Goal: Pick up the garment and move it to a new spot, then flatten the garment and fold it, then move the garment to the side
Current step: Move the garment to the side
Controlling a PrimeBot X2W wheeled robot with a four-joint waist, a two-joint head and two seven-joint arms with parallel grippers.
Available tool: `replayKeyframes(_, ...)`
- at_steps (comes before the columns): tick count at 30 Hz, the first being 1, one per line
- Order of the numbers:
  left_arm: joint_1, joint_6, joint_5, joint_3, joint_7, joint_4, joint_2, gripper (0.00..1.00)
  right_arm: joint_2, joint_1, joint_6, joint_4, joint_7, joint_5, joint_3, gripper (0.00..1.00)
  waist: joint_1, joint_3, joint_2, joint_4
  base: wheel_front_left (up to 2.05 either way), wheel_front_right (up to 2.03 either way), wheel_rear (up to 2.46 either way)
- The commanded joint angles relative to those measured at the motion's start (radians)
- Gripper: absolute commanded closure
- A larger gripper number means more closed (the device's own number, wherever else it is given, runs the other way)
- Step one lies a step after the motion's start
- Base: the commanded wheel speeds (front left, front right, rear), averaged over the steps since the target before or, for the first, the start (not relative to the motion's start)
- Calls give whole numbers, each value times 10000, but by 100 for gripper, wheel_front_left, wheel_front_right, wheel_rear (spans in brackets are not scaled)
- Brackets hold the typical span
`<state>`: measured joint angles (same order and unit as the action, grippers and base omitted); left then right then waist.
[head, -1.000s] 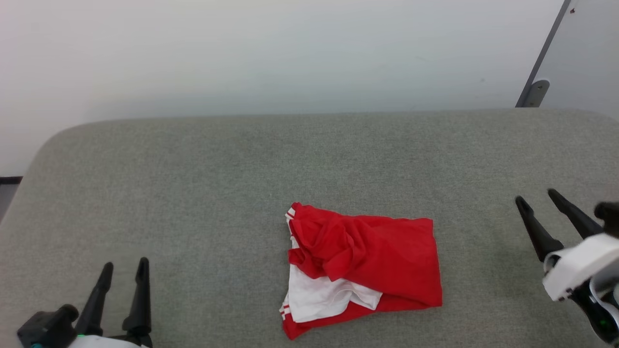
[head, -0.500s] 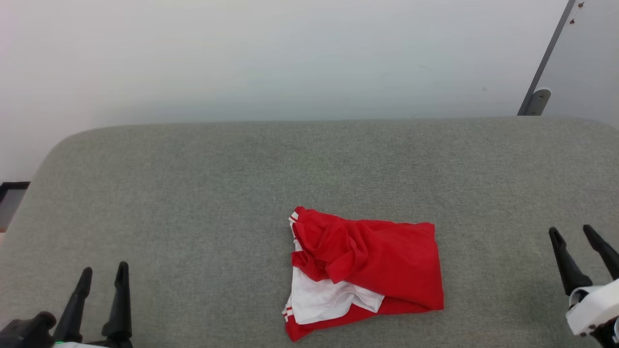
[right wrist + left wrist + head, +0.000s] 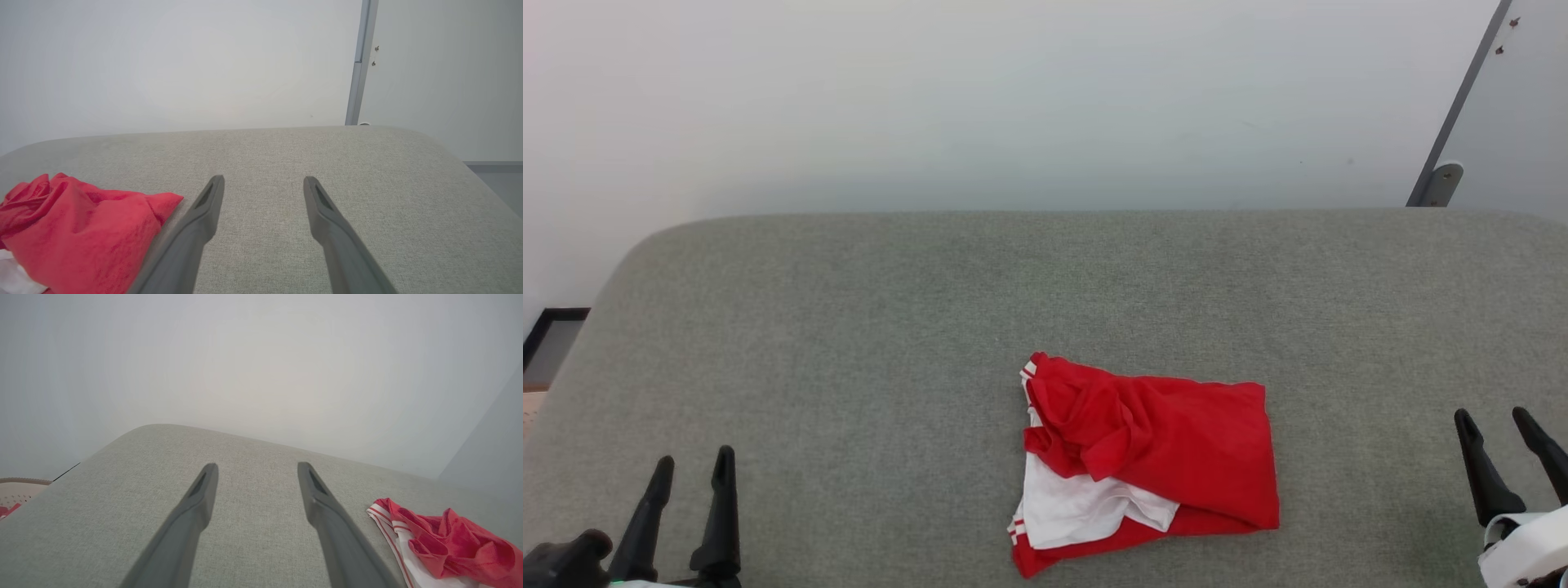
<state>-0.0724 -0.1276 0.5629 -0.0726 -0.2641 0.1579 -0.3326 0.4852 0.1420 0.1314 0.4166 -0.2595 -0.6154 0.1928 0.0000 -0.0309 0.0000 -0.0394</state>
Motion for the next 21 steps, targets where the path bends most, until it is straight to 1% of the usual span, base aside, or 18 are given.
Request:
replayKeyframes(1, -37, -26, -6, -10, 11, 18, -36, 0, -64, -144, -17, -25, 23, 12, -72, 0, 0, -13, 0, 16, 0, 0, 0)
replayKeyframes(6, -39, -33, 17, 34, 11, 42, -60, 0, -156, -232, -17, -145, 179, 174, -85, 0, 0, -27, 0, 59, 0, 0, 0)
replayKeyframes(10, -31, -33, 22, 222, 11, 103, -107, 0, -258, -260, -17, -238, 358, 243, -7, 0, 0, 7, 0, 245, 0, 0, 0)
replayKeyframes(14, 35, -34, 32, 359, 11, 236, -150, 0, -427, -51, -17, -338, 744, 252, 424, 0, 0, 102, 0, 547, 0, 0, 0)
replayKeyframes(21, 149, -33, 32, 575, 11, 314, -71, 0, -725, 571, -18, -239, 1670, 72, 1269, 0, 0, 388, 0, 1306, 0, 0, 0)
